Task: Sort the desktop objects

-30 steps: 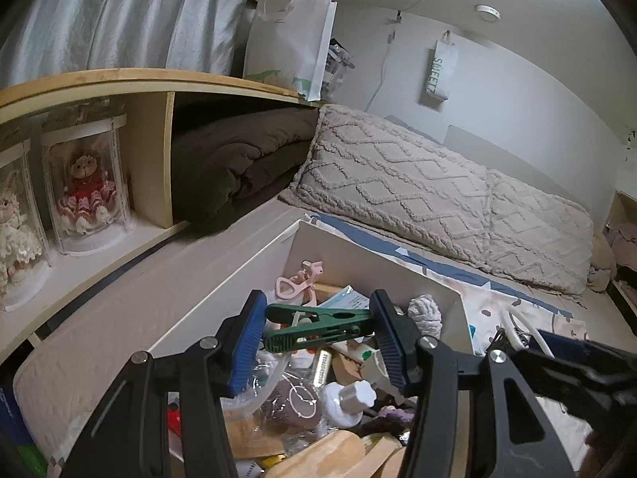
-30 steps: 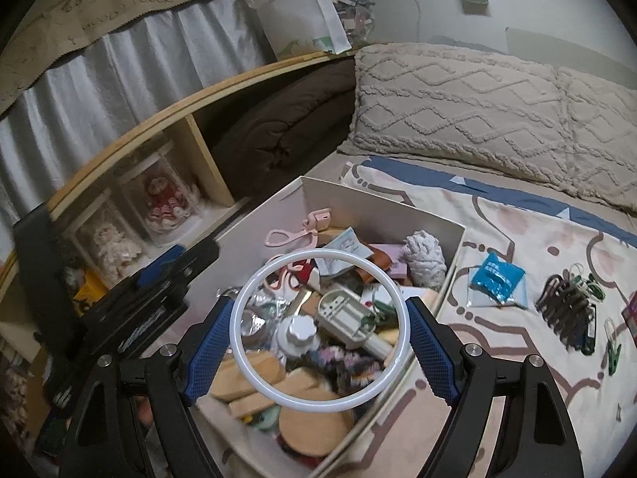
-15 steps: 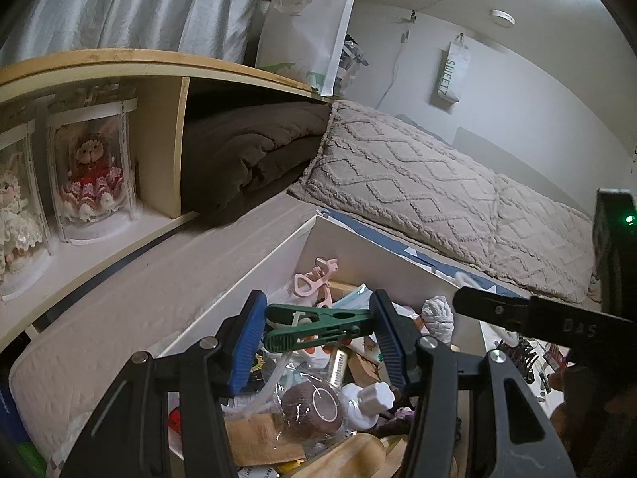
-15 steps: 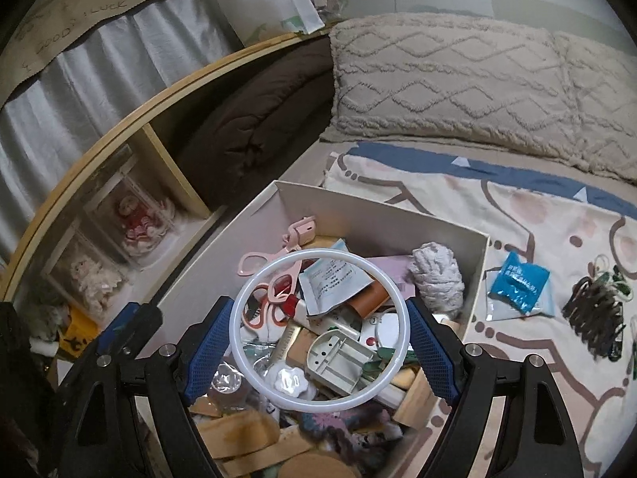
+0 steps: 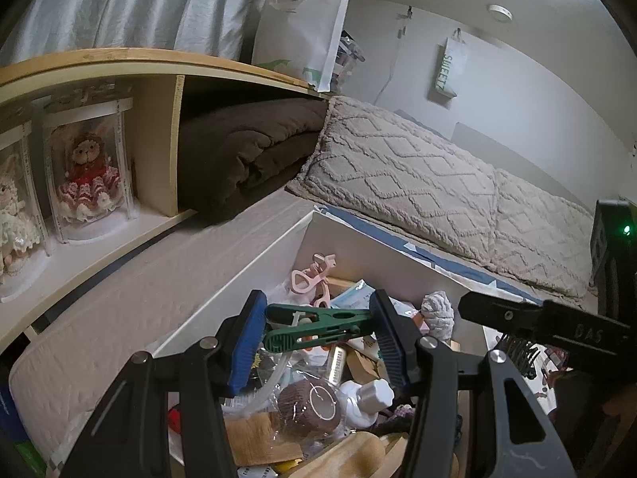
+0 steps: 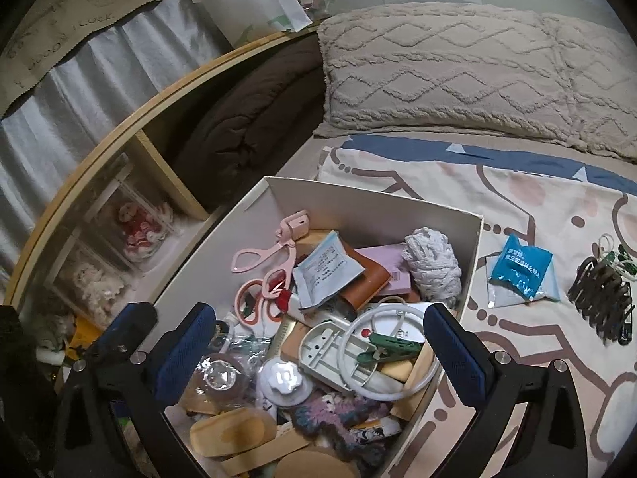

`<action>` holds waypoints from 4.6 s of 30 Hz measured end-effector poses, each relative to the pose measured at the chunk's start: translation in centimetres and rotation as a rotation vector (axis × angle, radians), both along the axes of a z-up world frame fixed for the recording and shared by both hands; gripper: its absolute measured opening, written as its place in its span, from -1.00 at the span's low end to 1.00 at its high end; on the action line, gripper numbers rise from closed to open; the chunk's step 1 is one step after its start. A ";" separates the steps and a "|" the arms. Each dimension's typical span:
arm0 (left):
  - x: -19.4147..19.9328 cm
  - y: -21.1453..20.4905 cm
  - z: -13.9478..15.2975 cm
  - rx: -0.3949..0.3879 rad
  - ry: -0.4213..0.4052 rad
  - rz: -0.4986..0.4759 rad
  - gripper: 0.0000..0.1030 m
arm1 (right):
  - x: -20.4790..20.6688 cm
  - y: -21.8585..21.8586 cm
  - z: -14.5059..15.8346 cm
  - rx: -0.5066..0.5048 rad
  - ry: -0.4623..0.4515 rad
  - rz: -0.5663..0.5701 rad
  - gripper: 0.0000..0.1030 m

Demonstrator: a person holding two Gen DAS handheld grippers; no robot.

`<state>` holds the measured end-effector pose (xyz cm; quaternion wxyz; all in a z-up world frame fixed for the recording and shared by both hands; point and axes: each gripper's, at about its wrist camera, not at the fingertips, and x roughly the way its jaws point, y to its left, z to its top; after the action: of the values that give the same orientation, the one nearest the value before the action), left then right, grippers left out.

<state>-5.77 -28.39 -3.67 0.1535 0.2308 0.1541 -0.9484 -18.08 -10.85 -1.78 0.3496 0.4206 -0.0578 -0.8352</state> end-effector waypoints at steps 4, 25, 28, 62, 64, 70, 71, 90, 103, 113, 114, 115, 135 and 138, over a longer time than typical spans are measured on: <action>-0.7 0.4 0.2 -0.020 -0.011 -0.011 0.04 | 0.5 -0.1 0.4 0.006 0.012 0.007 1.00; -5.1 2.4 -0.5 -0.096 -0.118 -0.114 0.04 | 3.2 4.8 2.4 -0.031 0.063 0.017 1.00; -5.3 2.3 -0.4 -0.097 -0.124 -0.109 0.04 | 3.6 4.9 2.5 -0.032 0.066 0.026 1.00; -3.0 1.9 0.2 -0.125 -0.127 -0.016 0.97 | 3.8 5.8 2.1 0.011 0.140 -0.042 1.00; -2.8 1.9 0.4 -0.119 -0.125 -0.018 1.00 | 3.8 5.9 2.1 0.010 0.146 -0.035 1.00; -2.2 2.2 0.9 -0.120 -0.121 -0.008 1.00 | 4.0 6.1 2.2 0.038 0.188 -0.051 1.00; -2.1 2.2 1.1 -0.116 -0.117 -0.007 1.00 | 4.1 6.2 2.1 0.040 0.191 -0.051 1.00; 0.6 4.9 4.2 -0.157 -0.020 -0.042 1.00 | 5.9 9.8 3.8 0.104 0.337 -0.131 1.00; 0.9 9.3 5.2 -0.210 0.008 -0.115 1.00 | 7.2 16.0 4.5 0.086 0.389 -0.205 1.00; 1.3 13.2 5.6 -0.235 0.045 -0.187 1.00 | 8.7 22.6 4.8 0.101 0.443 -0.309 1.00; 1.3 13.5 5.6 -0.234 0.047 -0.192 1.00 | 8.8 23.3 4.7 0.100 0.442 -0.318 1.00; 1.3 13.8 5.5 -0.231 0.049 -0.194 1.00 | 9.0 24.0 4.7 0.101 0.444 -0.325 1.00; 1.3 20.6 5.2 -0.243 0.111 -0.318 1.00 | 12.2 33.2 3.3 0.123 0.531 -0.486 1.00; 1.6 21.3 5.2 -0.252 0.136 -0.325 1.00 | 12.4 34.2 3.0 0.120 0.535 -0.503 1.00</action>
<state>-4.18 -7.06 1.54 0.0154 0.1669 0.0048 -0.9858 -5.67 23.34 1.18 0.1112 0.1800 -0.0169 -0.9772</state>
